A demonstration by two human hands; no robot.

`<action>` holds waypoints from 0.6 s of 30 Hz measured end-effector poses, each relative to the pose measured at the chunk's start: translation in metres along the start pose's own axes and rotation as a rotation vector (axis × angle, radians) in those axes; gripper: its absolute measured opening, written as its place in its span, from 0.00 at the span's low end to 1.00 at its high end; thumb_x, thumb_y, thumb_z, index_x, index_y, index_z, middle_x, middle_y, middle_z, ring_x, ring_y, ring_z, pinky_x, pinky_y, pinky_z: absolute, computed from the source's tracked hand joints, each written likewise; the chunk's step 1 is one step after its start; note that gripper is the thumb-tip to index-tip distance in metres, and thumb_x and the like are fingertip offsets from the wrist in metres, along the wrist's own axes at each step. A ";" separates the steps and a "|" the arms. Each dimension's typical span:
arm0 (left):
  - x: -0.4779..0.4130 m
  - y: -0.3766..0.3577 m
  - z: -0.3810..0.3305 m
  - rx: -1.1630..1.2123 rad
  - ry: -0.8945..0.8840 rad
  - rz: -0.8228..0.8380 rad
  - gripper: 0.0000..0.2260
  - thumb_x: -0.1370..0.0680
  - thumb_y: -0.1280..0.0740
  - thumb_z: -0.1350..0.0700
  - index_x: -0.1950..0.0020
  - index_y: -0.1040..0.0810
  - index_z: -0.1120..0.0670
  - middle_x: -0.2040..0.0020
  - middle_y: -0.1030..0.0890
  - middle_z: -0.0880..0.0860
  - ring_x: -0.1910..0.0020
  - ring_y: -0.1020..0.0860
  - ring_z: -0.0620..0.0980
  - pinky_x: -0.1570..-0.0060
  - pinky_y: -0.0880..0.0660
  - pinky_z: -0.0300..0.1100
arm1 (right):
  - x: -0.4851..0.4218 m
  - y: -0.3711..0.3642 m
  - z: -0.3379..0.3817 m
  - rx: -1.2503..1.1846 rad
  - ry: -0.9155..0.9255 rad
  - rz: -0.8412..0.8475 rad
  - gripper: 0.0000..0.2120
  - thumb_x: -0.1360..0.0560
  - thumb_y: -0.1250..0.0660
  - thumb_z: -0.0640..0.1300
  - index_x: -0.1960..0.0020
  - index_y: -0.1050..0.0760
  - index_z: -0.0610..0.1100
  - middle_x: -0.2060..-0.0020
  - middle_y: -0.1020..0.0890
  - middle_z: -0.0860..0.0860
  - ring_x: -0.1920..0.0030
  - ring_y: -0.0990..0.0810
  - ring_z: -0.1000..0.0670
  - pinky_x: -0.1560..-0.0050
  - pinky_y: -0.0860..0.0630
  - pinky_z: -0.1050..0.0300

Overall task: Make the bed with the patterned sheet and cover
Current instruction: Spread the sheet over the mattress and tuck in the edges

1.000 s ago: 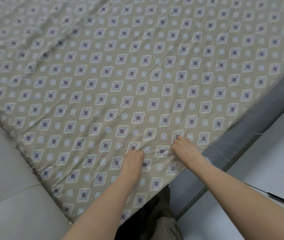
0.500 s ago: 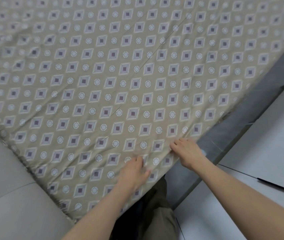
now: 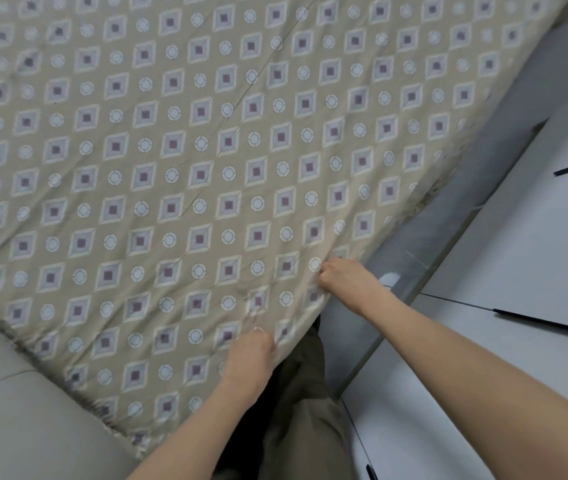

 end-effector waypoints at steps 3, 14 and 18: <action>0.004 0.003 -0.009 -0.079 -0.034 0.013 0.08 0.20 0.40 0.54 0.43 0.30 0.55 0.45 0.25 0.52 0.47 0.23 0.53 0.54 0.29 0.43 | 0.007 -0.003 -0.002 -0.005 -0.018 0.010 0.14 0.27 0.41 0.26 0.49 0.23 0.38 0.49 0.21 0.44 0.46 0.23 0.44 0.57 0.32 0.55; 0.006 -0.006 -0.025 -0.232 -0.066 0.113 0.14 0.23 0.43 0.69 0.42 0.27 0.58 0.42 0.25 0.56 0.43 0.25 0.54 0.48 0.29 0.42 | -0.006 -0.008 -0.019 -0.081 -0.187 0.045 0.12 0.27 0.41 0.28 0.49 0.23 0.37 0.50 0.22 0.42 0.49 0.21 0.42 0.55 0.30 0.54; 0.003 -0.006 -0.019 -0.123 -0.037 0.149 0.09 0.24 0.42 0.70 0.53 0.26 0.58 0.45 0.24 0.56 0.47 0.24 0.55 0.51 0.29 0.42 | -0.006 -0.008 -0.018 -0.116 -0.218 0.054 0.11 0.28 0.40 0.28 0.53 0.24 0.40 0.56 0.23 0.42 0.48 0.21 0.42 0.57 0.33 0.54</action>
Point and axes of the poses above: each hand's wrist, its own x-axis away from the middle knuckle, its own y-axis out of the back of the hand, z = x × y, the point moved 10 cm from there along -x, towards the middle knuckle
